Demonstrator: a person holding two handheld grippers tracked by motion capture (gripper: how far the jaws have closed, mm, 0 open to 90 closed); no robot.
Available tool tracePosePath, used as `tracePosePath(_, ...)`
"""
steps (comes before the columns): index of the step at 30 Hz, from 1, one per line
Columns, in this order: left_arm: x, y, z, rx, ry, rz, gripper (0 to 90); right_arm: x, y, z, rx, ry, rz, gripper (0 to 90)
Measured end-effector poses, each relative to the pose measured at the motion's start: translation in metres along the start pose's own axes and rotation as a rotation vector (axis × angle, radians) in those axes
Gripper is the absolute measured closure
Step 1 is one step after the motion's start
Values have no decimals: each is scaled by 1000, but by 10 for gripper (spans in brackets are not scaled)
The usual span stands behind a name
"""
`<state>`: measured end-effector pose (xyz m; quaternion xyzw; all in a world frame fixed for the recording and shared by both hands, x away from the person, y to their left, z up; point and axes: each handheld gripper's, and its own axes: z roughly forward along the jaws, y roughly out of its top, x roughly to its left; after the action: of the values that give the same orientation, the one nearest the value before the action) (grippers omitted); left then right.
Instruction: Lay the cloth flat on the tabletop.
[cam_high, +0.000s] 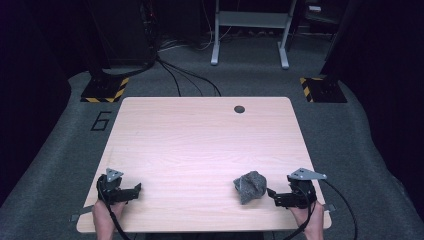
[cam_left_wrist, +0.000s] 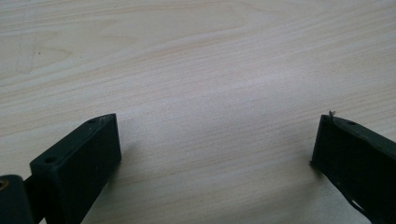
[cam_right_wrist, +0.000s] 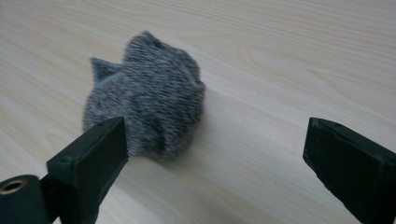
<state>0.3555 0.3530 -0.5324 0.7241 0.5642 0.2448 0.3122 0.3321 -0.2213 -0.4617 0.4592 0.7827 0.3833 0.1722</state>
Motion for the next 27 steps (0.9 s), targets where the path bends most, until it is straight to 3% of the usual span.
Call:
tracePosePath(6,0,0,0,-1,0,-1,10,22,15,19,27,63,-62,169)
tracePosePath(10,0,0,0,-1,0,-1,11,31,20,35,76,75,-98,286)
tracePosePath(12,0,0,0,0,0,-1,10,32,19,42,103,54,-106,331)
tracePosePath(14,0,0,0,-1,0,-1,10,33,17,46,122,56,-96,416)
tracePosePath(19,0,0,0,-2,3,0,12,32,12,49,133,44,-71,644)
tracePosePath(20,0,0,0,-6,2,-1,12,31,11,49,125,40,-95,678)
tracePosePath(27,0,0,0,-3,2,-2,12,35,9,44,96,39,-101,755)
